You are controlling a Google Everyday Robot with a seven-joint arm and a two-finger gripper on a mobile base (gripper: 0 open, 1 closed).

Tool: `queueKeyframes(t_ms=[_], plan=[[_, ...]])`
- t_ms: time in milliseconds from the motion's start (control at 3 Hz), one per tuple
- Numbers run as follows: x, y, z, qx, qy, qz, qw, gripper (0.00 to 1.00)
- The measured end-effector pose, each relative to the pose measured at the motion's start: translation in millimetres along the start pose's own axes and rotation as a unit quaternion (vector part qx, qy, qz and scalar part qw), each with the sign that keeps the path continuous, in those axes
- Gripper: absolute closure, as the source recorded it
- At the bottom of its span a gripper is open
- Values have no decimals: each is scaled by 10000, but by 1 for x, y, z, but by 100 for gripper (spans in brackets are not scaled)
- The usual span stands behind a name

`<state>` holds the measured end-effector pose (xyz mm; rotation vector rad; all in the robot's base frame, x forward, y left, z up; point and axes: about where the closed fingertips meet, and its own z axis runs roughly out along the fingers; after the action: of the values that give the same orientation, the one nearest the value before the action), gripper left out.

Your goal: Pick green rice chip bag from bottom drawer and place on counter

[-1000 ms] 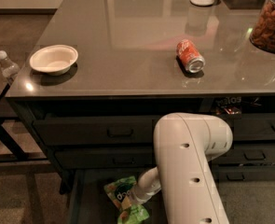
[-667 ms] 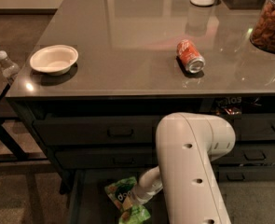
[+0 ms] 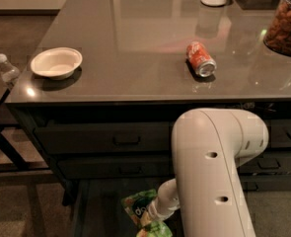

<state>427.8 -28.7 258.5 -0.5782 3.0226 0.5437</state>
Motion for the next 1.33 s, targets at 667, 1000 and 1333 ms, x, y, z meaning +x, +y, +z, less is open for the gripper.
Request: queueKeyframes(t_ms=[667,1000,1333], plan=[[45,-5,-37,141,77,147,9998,100],[37,1,-51,112,-76,111,9998,100],[36,11,-91,70,-333,-8,9994,100]])
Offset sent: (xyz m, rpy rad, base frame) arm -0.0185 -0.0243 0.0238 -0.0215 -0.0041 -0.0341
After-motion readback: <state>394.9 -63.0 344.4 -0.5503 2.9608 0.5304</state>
